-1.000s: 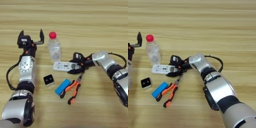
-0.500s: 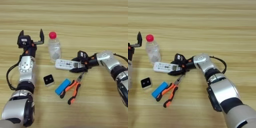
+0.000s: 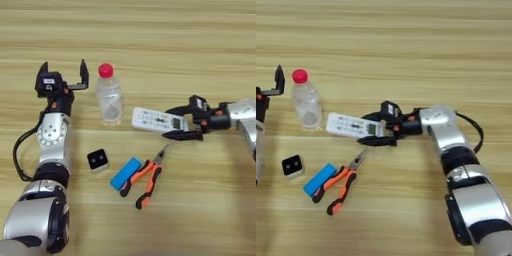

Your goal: Move the objects on the table

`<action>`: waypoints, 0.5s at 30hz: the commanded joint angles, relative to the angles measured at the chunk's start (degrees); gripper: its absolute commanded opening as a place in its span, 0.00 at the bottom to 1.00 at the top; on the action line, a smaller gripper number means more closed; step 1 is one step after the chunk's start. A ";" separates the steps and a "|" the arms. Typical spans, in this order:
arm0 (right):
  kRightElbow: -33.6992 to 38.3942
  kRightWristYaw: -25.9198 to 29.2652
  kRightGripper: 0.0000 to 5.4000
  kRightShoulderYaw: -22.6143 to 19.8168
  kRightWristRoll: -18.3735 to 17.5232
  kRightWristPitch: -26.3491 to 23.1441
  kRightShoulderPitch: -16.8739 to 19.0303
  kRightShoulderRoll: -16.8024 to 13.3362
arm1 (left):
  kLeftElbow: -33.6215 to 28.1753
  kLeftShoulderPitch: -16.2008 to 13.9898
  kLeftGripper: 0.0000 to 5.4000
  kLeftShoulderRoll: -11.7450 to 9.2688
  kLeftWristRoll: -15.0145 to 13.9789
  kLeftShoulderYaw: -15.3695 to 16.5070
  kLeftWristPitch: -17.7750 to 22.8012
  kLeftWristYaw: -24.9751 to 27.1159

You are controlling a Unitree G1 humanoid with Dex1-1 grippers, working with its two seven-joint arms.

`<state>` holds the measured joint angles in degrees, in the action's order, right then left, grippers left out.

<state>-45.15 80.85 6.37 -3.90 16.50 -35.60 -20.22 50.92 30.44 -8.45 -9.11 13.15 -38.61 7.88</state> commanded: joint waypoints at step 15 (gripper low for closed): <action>6.70 -6.21 0.54 -2.01 -2.49 1.37 9.73 -8.31 | 3.23 2.34 1.00 -1.04 0.36 0.21 -0.81 0.19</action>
<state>-37.35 75.31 4.60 -6.74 16.99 -25.98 -27.12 53.23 31.64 -9.07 -9.13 13.22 -38.90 7.97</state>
